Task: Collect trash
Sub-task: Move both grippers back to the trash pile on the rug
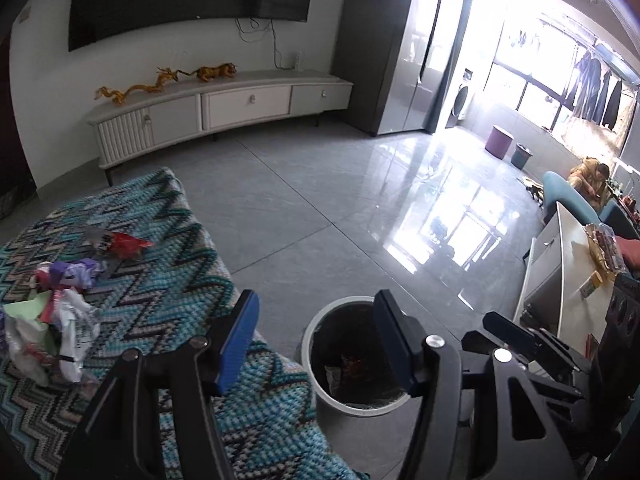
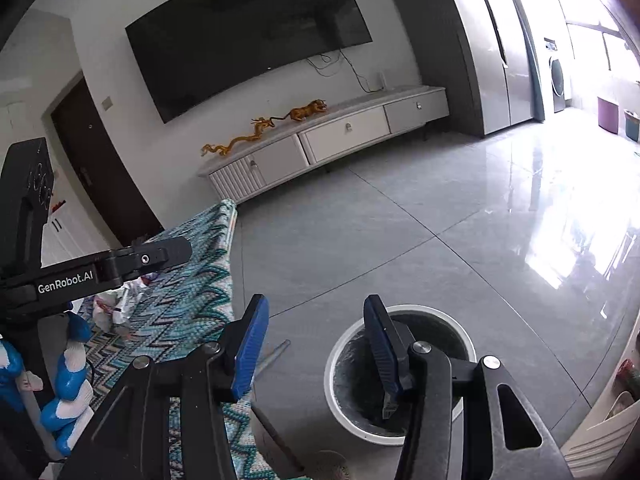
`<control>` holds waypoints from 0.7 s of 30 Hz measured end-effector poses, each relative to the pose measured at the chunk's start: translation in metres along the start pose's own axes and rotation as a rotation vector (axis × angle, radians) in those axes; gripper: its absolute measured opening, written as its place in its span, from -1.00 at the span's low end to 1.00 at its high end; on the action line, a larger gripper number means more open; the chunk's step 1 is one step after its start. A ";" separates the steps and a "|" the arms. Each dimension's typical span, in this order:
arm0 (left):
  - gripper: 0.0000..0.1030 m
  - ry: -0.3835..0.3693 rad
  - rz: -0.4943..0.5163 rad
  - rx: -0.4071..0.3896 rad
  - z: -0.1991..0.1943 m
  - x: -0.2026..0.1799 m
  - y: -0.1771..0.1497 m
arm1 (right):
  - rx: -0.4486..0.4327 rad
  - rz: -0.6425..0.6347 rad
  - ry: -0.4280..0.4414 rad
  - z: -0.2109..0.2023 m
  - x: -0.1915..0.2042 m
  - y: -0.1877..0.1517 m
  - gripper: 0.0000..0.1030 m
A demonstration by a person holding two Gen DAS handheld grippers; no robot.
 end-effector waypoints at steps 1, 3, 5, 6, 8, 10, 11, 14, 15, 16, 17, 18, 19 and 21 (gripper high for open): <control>0.13 0.010 -0.005 -0.015 -0.010 0.008 0.000 | -0.010 -0.015 0.010 -0.005 0.009 0.002 -0.09; 0.13 0.036 -0.015 -0.055 -0.034 0.022 0.000 | -0.025 -0.037 0.025 -0.014 0.024 0.007 -0.09; 0.13 0.071 -0.025 -0.092 -0.060 0.039 0.003 | -0.040 -0.058 0.040 -0.021 0.038 0.010 -0.08; 0.13 0.085 -0.028 -0.101 -0.069 0.043 0.003 | -0.045 -0.070 0.044 -0.024 0.043 0.012 -0.08; 0.13 0.128 -0.040 -0.125 -0.096 0.068 0.007 | -0.057 -0.100 0.055 -0.032 0.058 0.015 -0.08; 0.13 0.166 -0.061 -0.156 -0.121 0.090 0.011 | -0.071 -0.135 0.066 -0.041 0.074 0.020 -0.08; 0.13 0.187 -0.074 -0.176 -0.133 0.101 0.013 | -0.080 -0.151 0.071 -0.045 0.081 0.024 -0.08; 0.13 0.257 -0.130 -0.252 -0.176 0.142 0.024 | -0.104 -0.185 0.091 -0.054 0.101 0.034 -0.08; 0.13 0.286 -0.147 -0.281 -0.191 0.155 0.027 | -0.117 -0.198 0.105 -0.059 0.110 0.039 -0.08; 0.13 0.309 -0.160 -0.301 -0.203 0.168 0.031 | -0.127 -0.208 0.117 -0.061 0.116 0.044 -0.08; 0.13 0.335 -0.171 -0.317 -0.213 0.178 0.033 | -0.137 -0.218 0.129 -0.064 0.122 0.048 -0.08; 0.13 0.362 -0.182 -0.328 -0.222 0.187 0.035 | -0.148 -0.231 0.145 -0.067 0.131 0.053 -0.08; 0.13 0.384 -0.194 -0.342 -0.231 0.196 0.036 | -0.155 -0.239 0.159 -0.070 0.137 0.056 -0.08; 0.13 0.417 -0.220 -0.364 -0.247 0.212 0.038 | -0.171 -0.255 0.195 -0.073 0.151 0.065 -0.08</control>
Point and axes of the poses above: each gripper's, at about its wrist camera, not at the fingertips, and z roughly the way its jaws point, x to its left, y to its top, the point moved 4 cm from there along z, roughly the way its jaws point, and after that the axes turned 13 degrees about -z, right-handed, at the moved point
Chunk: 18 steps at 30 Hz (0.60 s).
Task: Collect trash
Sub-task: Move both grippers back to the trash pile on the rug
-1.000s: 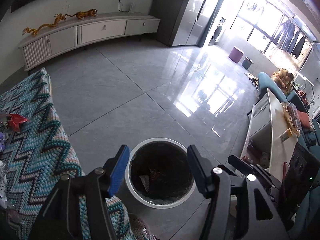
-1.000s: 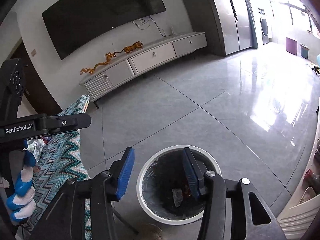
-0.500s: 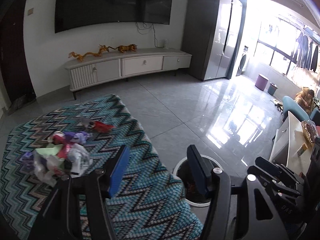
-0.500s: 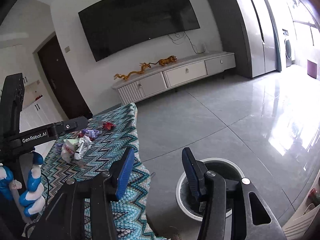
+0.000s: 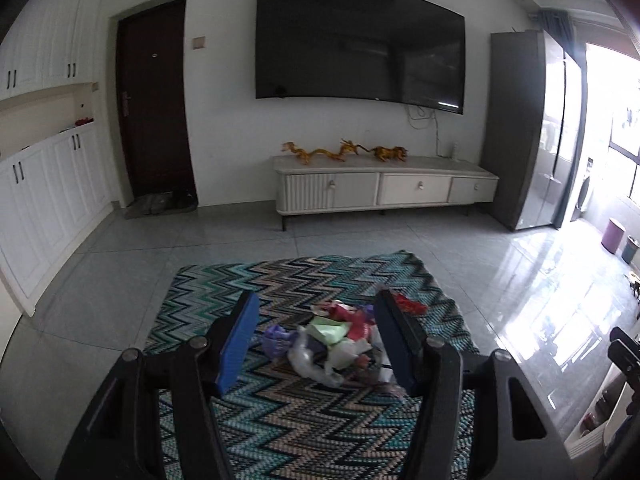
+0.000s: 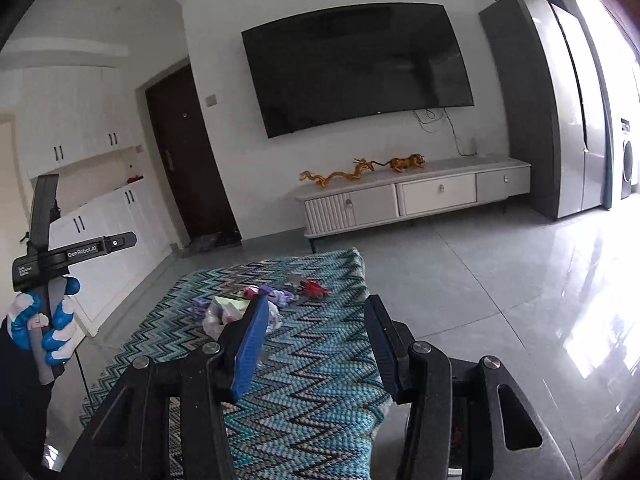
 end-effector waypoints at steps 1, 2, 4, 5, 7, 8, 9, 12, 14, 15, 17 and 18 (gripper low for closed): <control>0.13 0.016 -0.013 -0.009 -0.002 0.010 0.004 | -0.011 -0.009 0.017 0.001 0.006 0.007 -0.08; 0.13 0.025 -0.023 -0.015 -0.003 0.016 0.005 | -0.018 -0.014 0.028 0.002 0.010 0.011 -0.08; 0.13 0.041 -0.051 -0.021 -0.003 0.031 0.006 | -0.026 -0.023 0.048 0.006 0.017 0.018 -0.08; 0.13 0.047 -0.060 -0.020 -0.001 0.036 0.005 | -0.026 -0.028 0.058 0.009 0.020 0.020 -0.08; 0.13 0.056 -0.075 -0.010 0.008 0.045 0.002 | -0.019 -0.041 0.071 0.018 0.025 0.021 -0.08; 0.13 0.059 -0.083 0.002 0.015 0.049 -0.001 | -0.010 -0.045 0.079 0.024 0.027 0.021 -0.08; 0.13 0.061 -0.089 0.019 0.024 0.053 -0.005 | -0.002 -0.047 0.085 0.031 0.029 0.021 -0.08; 0.12 0.063 -0.095 0.066 0.052 0.062 -0.015 | 0.034 -0.053 0.101 0.053 0.033 0.016 -0.08; 0.11 0.068 -0.099 0.108 0.075 0.067 -0.024 | 0.061 -0.053 0.110 0.072 0.035 0.013 -0.08; 0.11 0.070 -0.106 0.128 0.087 0.071 -0.028 | 0.075 -0.055 0.114 0.082 0.036 0.011 -0.08; 0.07 0.068 -0.129 0.174 0.114 0.078 -0.037 | 0.106 -0.062 0.123 0.103 0.040 0.006 -0.08; 0.06 0.067 -0.141 0.195 0.128 0.081 -0.040 | 0.120 -0.062 0.130 0.114 0.040 0.004 -0.08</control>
Point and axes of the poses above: each gripper's, at about its wrist camera, not at the fingertips, and z roughly the way its jaws point, x to its left, y to its top, the point moved 4 cm from there along z, roughly the way its jaws point, and after that the axes turned 13 degrees about -z, right-handed, at the moved point
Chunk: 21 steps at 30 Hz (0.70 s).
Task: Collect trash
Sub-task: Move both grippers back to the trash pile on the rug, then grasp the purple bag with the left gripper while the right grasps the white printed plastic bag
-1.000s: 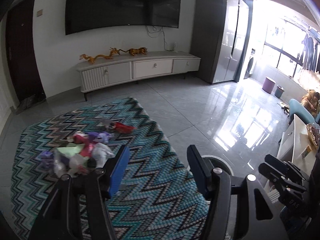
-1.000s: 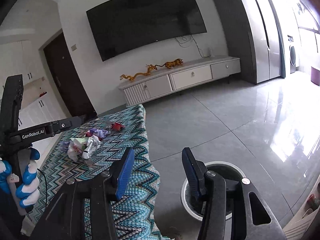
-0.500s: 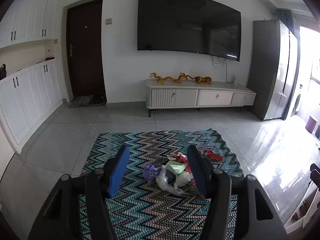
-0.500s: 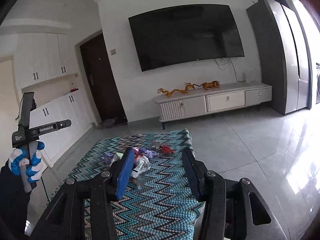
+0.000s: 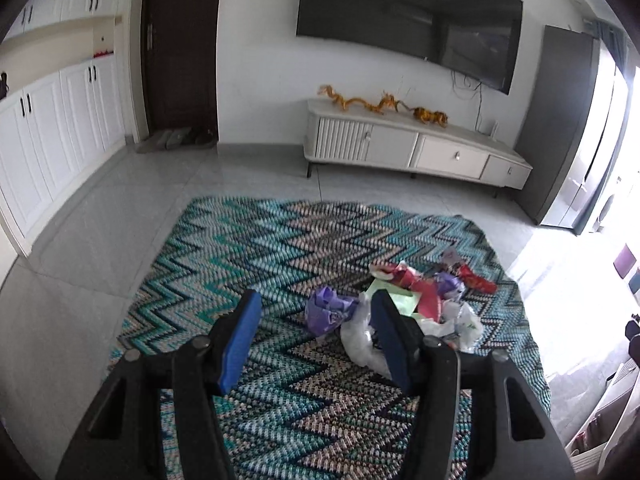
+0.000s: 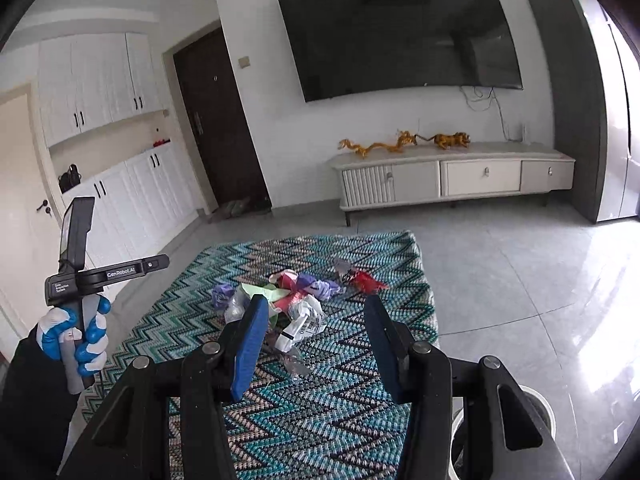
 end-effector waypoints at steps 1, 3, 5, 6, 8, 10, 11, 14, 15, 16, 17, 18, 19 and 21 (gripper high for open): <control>0.05 0.002 -0.008 0.013 0.010 0.002 0.000 | 0.019 0.002 0.012 0.015 0.000 -0.002 -0.08; 0.04 0.004 -0.036 0.046 0.038 0.008 0.000 | 0.046 0.007 0.026 0.037 -0.003 -0.004 -0.08; 0.04 -0.009 -0.070 0.080 0.061 0.013 0.001 | 0.075 0.013 0.042 0.064 -0.002 -0.005 -0.08; 0.04 -0.010 -0.085 0.094 0.074 0.015 0.001 | 0.087 0.015 0.048 0.074 -0.003 -0.006 -0.08; 0.04 -0.010 -0.114 0.123 0.096 0.019 0.000 | 0.119 0.012 0.059 0.099 -0.001 -0.009 -0.08; 0.04 -0.015 -0.136 0.157 0.115 0.023 -0.003 | 0.151 0.015 0.074 0.122 -0.001 -0.013 -0.05; 0.04 -0.020 -0.148 0.177 0.125 0.025 -0.005 | 0.163 0.021 0.080 0.131 -0.001 -0.015 -0.01; 0.04 -0.043 -0.184 0.216 0.145 0.031 -0.011 | 0.193 0.055 0.112 0.160 -0.003 -0.022 0.01; 0.05 -0.051 -0.191 0.221 0.148 0.032 -0.012 | 0.203 0.069 0.120 0.170 -0.005 -0.024 0.02; 0.05 -0.063 -0.195 0.228 0.150 0.032 -0.015 | 0.209 0.076 0.123 0.178 -0.004 -0.024 0.02; 0.05 -0.073 -0.192 0.232 0.150 0.031 -0.018 | 0.216 0.082 0.127 0.185 -0.004 -0.025 0.03; 0.05 -0.086 -0.182 0.234 0.149 0.029 -0.021 | 0.224 0.084 0.130 0.191 -0.004 -0.026 0.03; 0.05 -0.093 -0.169 0.234 0.148 0.027 -0.024 | 0.235 0.084 0.133 0.198 -0.004 -0.029 0.03; 0.05 -0.104 -0.148 0.237 0.145 0.023 -0.031 | 0.254 0.093 0.139 0.208 -0.005 -0.032 0.03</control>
Point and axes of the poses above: each gripper's, at about its wrist camera, not at the fingertips, and z roughly the way its jaws point, x to its left, y to its top, the point moved 4 cm from there along z, roughly the way its jaws point, and after that the axes turned 13 degrees about -z, right-handed, at the moved point
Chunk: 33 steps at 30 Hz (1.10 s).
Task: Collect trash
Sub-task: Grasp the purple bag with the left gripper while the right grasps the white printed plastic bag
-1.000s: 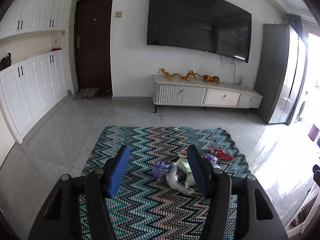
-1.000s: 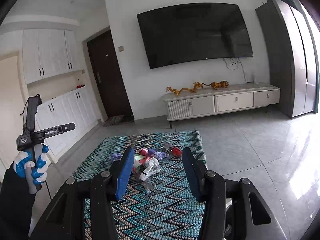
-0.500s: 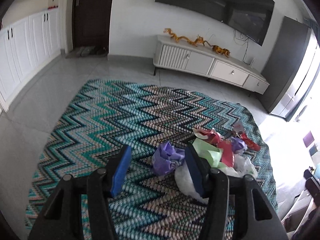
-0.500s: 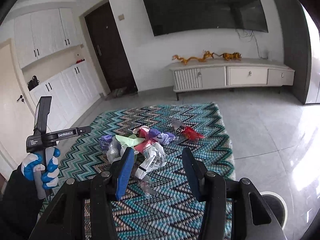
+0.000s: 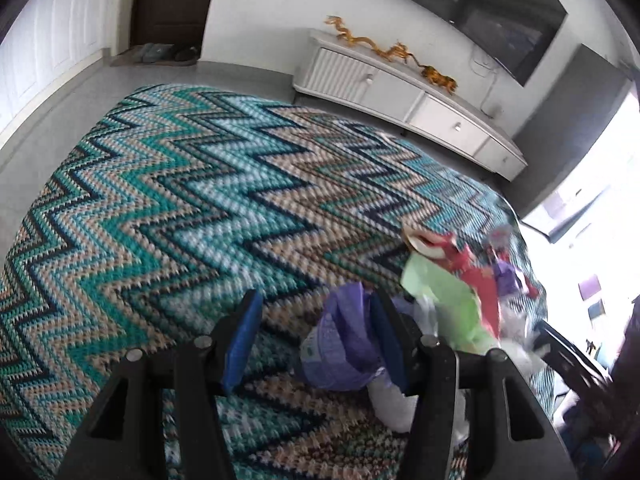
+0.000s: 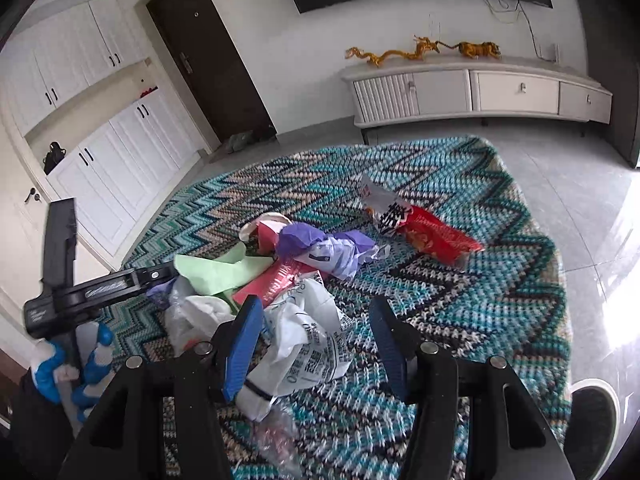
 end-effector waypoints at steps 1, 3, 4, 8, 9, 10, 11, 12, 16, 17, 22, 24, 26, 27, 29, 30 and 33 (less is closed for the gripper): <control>0.05 -0.008 0.006 0.005 0.000 -0.001 -0.006 | 0.009 0.012 0.010 0.005 -0.002 -0.002 0.03; 0.05 -0.028 0.004 0.010 -0.002 0.000 -0.015 | 0.019 0.033 0.033 0.013 -0.005 -0.005 0.03; 0.05 -0.039 0.005 0.013 -0.005 -0.001 -0.018 | 0.021 0.039 0.040 0.015 -0.005 -0.006 0.02; -0.05 -0.064 -0.002 0.017 -0.008 -0.003 -0.028 | 0.033 0.039 0.066 0.019 -0.004 -0.010 -0.06; -0.08 -0.074 -0.003 0.022 -0.009 -0.002 -0.031 | 0.033 0.035 0.074 0.019 -0.004 -0.012 -0.10; -0.13 -0.080 -0.001 0.025 -0.010 -0.003 -0.035 | 0.033 0.035 0.079 0.018 -0.004 -0.012 -0.12; -0.21 -0.083 0.003 0.024 -0.011 -0.004 -0.038 | 0.031 0.035 0.083 0.016 -0.004 -0.014 -0.17; -0.23 -0.084 0.006 0.022 -0.013 -0.005 -0.040 | 0.030 0.033 0.084 0.015 -0.004 -0.015 -0.21; -0.31 -0.083 0.004 0.000 -0.029 -0.005 -0.048 | 0.021 0.035 0.083 0.006 -0.001 -0.023 -0.28; -0.32 -0.080 0.008 -0.009 -0.033 -0.005 -0.050 | 0.016 0.037 0.080 0.003 -0.001 -0.025 -0.29; -0.33 -0.062 0.032 -0.073 -0.064 -0.004 -0.054 | -0.040 0.045 0.062 -0.028 0.003 -0.031 -0.30; -0.33 -0.056 0.032 -0.101 -0.079 -0.003 -0.056 | -0.064 0.034 0.043 -0.043 0.006 -0.032 -0.30; -0.33 -0.058 0.033 -0.122 -0.092 -0.001 -0.058 | -0.087 0.020 0.025 -0.058 0.011 -0.033 -0.30; -0.33 -0.059 0.033 -0.131 -0.098 -0.003 -0.059 | -0.095 0.016 0.021 -0.065 0.013 -0.034 -0.30; -0.33 -0.065 0.032 -0.148 -0.112 -0.004 -0.060 | -0.116 0.011 0.018 -0.080 0.019 -0.035 -0.30; -0.33 -0.070 0.032 -0.155 -0.118 -0.004 -0.060 | -0.122 0.010 0.018 -0.085 0.020 -0.035 -0.30; -0.33 -0.085 0.040 -0.183 -0.141 -0.007 -0.064 | -0.150 0.011 0.020 -0.106 0.027 -0.039 -0.30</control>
Point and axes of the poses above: each gripper's, at about its wrist camera, not at the fingertips, and z roughly the way its jaws point, x to its left, y to its top, the point moved 4 cm from there along z, roughly the way its jaws point, and after that the axes turned 13 degrees about -z, right-handed, at the moved point
